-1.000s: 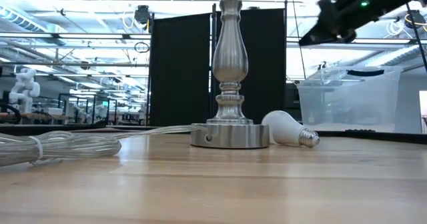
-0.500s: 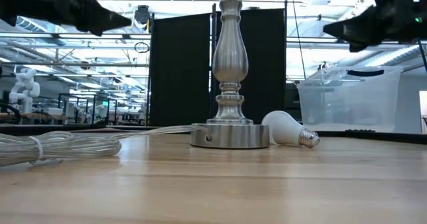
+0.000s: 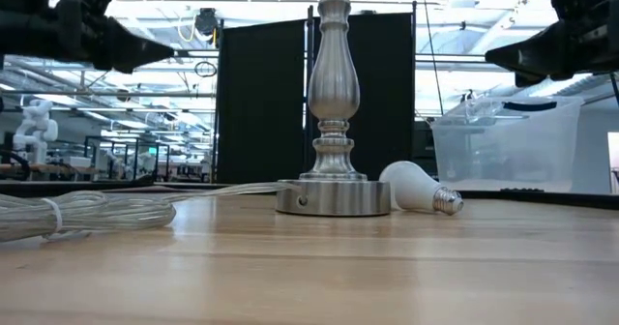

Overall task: Screw lightbulb
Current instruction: Return to Home Position

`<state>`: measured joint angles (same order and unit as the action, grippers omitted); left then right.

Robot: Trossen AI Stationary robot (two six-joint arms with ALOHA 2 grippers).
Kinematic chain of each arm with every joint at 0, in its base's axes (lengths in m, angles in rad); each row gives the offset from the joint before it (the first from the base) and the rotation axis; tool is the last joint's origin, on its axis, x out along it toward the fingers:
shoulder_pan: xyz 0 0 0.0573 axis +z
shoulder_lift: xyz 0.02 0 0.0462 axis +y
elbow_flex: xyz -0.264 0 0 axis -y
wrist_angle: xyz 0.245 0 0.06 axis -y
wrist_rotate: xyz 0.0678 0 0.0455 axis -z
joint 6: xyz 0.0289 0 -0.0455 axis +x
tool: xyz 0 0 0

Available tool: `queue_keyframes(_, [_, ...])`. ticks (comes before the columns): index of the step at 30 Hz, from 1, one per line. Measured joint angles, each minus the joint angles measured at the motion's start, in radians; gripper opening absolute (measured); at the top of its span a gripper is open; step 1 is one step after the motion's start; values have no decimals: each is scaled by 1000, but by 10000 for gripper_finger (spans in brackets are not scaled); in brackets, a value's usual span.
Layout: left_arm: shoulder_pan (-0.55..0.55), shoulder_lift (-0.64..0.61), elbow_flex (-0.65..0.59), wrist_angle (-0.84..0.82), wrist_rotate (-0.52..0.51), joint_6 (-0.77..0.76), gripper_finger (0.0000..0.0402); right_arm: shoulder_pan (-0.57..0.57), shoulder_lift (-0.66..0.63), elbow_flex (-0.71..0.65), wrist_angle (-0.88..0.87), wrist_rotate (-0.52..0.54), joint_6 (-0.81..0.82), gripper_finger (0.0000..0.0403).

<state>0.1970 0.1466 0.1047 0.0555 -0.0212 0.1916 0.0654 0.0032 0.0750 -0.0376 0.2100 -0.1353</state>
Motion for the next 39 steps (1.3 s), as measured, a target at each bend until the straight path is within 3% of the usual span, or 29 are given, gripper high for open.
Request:
queue_keyframes(9, [0,-104,-97,-13,-25,-47,2,0,-2,-7,-45,-34,98,0])
queue_keyframes(20, [0,-108,-96,-30,-47,-37,2,0,-2,-13,-42,-37,98,0])
queue_keyframes(27, [0,-108,-96,-32,-40,-94,2,0,-2,-47,39,-107,92,0])
queue_keyframes(39, [0,-108,-96,-35,-38,-130,2,-1,-1,-61,79,-82,28,0])
